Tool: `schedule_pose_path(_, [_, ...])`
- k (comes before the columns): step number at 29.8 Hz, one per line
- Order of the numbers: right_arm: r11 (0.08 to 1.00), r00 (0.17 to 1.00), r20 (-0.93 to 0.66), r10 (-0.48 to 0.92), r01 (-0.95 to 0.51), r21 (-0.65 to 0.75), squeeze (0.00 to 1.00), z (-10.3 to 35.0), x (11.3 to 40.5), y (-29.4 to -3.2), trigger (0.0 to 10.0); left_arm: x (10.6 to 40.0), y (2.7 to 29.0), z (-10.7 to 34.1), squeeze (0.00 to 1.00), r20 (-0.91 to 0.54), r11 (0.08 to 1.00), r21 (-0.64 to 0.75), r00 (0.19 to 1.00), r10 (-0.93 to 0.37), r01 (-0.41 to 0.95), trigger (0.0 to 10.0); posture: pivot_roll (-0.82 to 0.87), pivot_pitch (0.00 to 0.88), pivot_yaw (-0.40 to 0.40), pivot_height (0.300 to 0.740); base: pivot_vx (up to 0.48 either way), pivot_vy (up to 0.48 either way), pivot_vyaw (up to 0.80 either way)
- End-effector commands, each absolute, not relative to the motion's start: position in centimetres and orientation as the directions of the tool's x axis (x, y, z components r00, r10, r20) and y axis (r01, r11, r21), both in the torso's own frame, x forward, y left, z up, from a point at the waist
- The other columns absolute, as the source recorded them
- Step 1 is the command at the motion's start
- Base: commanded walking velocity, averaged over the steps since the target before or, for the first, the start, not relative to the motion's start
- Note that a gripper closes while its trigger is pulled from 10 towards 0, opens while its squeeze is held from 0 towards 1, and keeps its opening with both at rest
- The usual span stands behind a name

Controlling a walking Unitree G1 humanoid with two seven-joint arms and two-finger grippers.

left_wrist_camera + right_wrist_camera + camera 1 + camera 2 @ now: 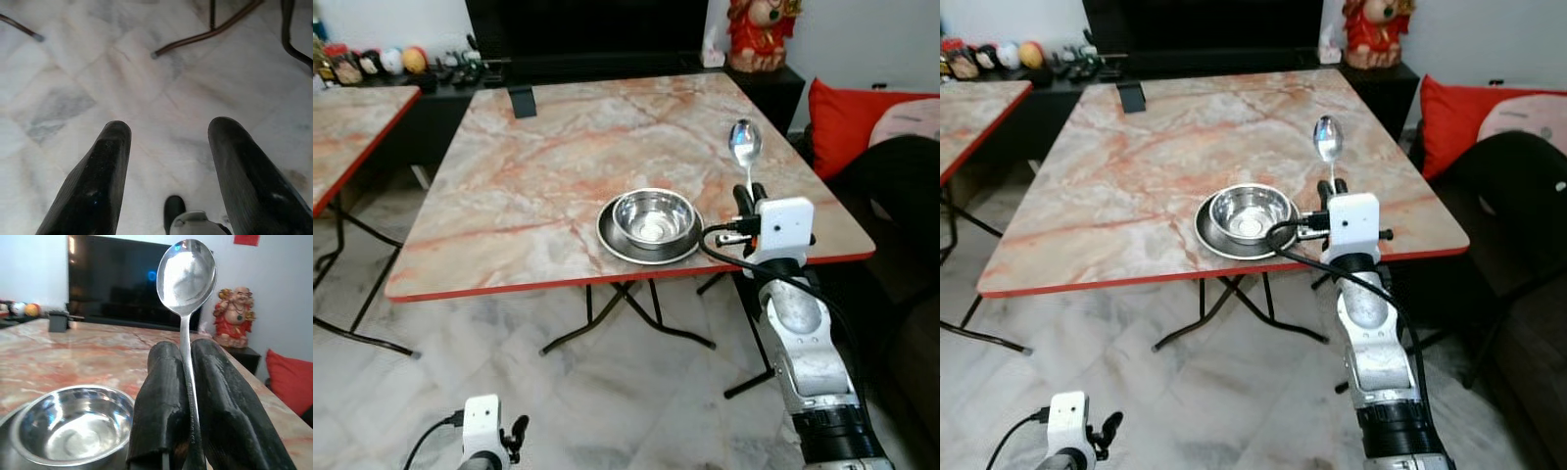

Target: Setting the table

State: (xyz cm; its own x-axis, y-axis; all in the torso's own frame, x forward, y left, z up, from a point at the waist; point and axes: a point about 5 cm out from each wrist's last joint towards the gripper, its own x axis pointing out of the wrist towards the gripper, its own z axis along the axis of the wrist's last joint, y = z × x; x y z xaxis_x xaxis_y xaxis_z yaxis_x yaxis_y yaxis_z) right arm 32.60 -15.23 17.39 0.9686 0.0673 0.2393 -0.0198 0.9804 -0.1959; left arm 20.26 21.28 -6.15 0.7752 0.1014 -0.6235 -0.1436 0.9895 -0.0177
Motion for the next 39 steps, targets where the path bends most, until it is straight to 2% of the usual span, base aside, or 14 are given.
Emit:
schedule_pose_path(1, [0.981,0.96,0.267,0.086,-0.035,-0.19,0.0,18.14,32.76,-14.69,10.0,19.84,21.65,-6.34,0.0,-0.635,0.988,-0.013,0.764,0.11,-0.152,10.0,-0.1,0.0,0.045,0.707,0.0,0.0,0.0])
schedule_pose_path(11, [0.972,0.948,0.294,0.123,-0.055,-0.23,0.0,18.67,32.68,-14.2,10.0,20.05,21.64,-6.24,0.0,-0.632,0.988,-0.018,0.767,0.11,-0.156,10.0,-0.1,0.0,0.048,0.707,0.0,0.0,0.14])
schedule_pose_path(14, [0.974,0.946,0.295,0.132,-0.067,-0.218,0.0,18.68,32.7,-13.92,10.0,20.13,21.65,-6.19,0.0,-0.63,0.988,-0.018,0.769,0.11,-0.155,10.0,-0.1,0.0,0.048,0.707,0.249,0.0,0.8])
schedule_pose_path(39, [0.979,0.952,0.284,0.115,-0.06,-0.196,0.0,18.61,32.81,-13.91,10.0,20.29,21.48,-6.16,0.0,-0.629,0.987,-0.025,0.77,0.106,-0.156,10.0,-0.1,0.0,0.04,0.707,0.258,0.0,0.0])
